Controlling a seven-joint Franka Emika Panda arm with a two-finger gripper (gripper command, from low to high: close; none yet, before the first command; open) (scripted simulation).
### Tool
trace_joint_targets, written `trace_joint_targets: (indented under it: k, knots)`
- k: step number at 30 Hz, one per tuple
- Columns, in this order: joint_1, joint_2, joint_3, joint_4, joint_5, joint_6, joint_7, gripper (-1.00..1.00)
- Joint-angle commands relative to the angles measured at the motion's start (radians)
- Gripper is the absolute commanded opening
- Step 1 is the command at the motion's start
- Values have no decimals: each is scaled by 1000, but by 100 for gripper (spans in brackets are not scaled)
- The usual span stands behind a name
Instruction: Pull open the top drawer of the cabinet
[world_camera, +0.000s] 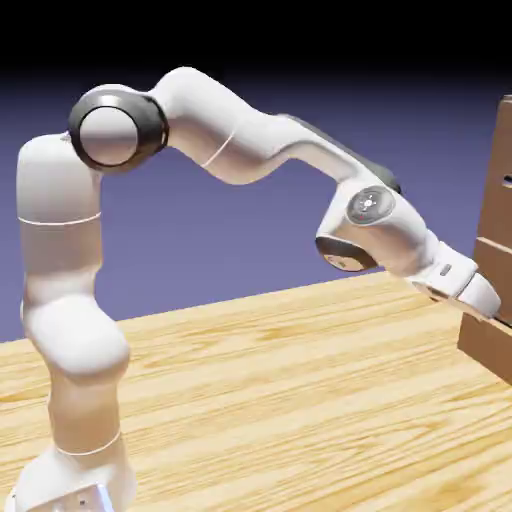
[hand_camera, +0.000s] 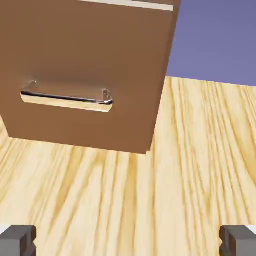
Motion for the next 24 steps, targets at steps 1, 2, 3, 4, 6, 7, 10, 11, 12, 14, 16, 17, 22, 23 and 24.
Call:
trace_joint_targets:
  k: [1,2,3,4,6,7,10,11,12,14,16,17,22,23,24]
  knots:
    - [11,22,-18,21,36,-4,-44,0]
    - [21,44,-35,42,73,-8,-87,0]
    - [31,66,-53,63,109,-12,-131,0]
    - [41,88,-71,85,146,-17,-174,0]
    - [61,132,-106,127,218,-25,-261,0]
    - [71,154,-124,148,255,-29,-304,0]
    - [101,220,-177,211,364,-41,-435,0]
    - [111,242,-195,233,400,-45,-478,0]
    - [121,264,-213,254,436,-50,-522,0]
    - [141,308,-248,296,509,-58,-609,0]
    - [161,352,-284,338,582,-66,-696,0]
    - [171,374,-302,359,618,-70,-739,0]
    - [220,484,-390,465,800,-91,-957,0]
    - [230,506,-408,486,837,-95,-1000,0]
    - [240,528,-426,507,873,-99,-1044,0]
